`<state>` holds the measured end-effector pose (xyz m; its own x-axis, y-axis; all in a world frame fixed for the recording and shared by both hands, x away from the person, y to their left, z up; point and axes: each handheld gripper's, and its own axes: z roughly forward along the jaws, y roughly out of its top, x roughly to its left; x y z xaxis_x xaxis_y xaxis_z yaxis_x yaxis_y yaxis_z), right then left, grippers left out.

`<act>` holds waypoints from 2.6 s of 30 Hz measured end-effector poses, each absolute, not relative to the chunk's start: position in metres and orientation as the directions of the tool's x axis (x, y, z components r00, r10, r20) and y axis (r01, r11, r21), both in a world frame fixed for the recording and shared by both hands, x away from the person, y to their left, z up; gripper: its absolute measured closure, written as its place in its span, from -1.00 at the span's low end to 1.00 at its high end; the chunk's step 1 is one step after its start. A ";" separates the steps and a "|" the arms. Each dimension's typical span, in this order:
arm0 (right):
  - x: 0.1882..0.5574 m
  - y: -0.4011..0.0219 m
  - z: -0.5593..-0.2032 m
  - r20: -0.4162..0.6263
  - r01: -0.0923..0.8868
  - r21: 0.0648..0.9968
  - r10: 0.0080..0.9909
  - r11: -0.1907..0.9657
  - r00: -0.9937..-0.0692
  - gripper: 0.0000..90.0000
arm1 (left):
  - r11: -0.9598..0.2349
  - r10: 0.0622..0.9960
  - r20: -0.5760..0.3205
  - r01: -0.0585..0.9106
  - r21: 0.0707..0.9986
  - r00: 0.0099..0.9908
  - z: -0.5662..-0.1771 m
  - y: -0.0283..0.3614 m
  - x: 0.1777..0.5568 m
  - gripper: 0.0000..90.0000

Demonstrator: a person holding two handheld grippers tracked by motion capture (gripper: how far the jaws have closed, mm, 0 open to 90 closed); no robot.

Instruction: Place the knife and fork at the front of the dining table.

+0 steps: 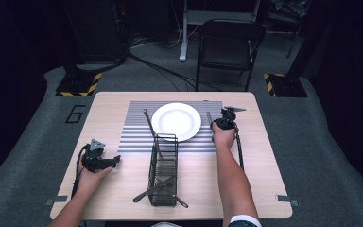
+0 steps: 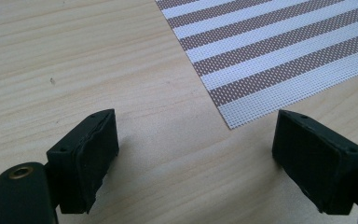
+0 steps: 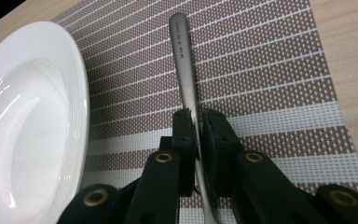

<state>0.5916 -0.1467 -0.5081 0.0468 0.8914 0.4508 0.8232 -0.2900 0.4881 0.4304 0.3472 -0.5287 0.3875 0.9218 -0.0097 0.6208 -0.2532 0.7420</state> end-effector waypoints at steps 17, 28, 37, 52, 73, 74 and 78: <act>0.573 -0.150 -0.503 0.434 0.843 0.489 0.901 -0.226 -0.010 0.76 | -0.254 0.922 -0.009 0.621 0.742 0.388 -0.529 0.347 0.430 -0.68; 0.565 -0.147 -0.505 0.422 0.854 0.486 0.905 -0.185 -0.044 0.75 | -0.252 0.922 -0.011 0.621 0.742 0.387 -0.529 0.346 0.431 -0.68; 0.553 -0.149 -0.490 0.392 0.836 0.530 0.916 -0.144 -0.091 0.55 | -0.251 0.922 -0.011 0.621 0.742 0.387 -0.529 0.346 0.430 -0.68; 0.501 -0.158 -0.476 0.188 0.779 0.622 0.951 0.079 -0.246 0.21 | -0.252 0.924 -0.008 0.624 0.740 0.383 -0.528 0.346 0.429 -0.65; 0.426 -0.172 -0.487 0.052 0.672 0.712 0.940 0.202 -0.338 0.05 | -0.230 0.930 -0.016 0.614 0.755 0.368 -0.528 0.345 0.425 -0.44; 0.425 -0.172 -0.488 0.054 0.675 0.710 0.940 0.201 -0.336 0.05 | -0.233 0.928 -0.017 0.615 0.753 0.372 -0.527 0.345 0.424 -0.41; 0.425 -0.170 -0.491 0.047 0.672 0.705 0.932 0.225 -0.361 0.06 | -0.228 0.930 -0.016 0.612 0.757 0.367 -0.527 0.346 0.424 -0.31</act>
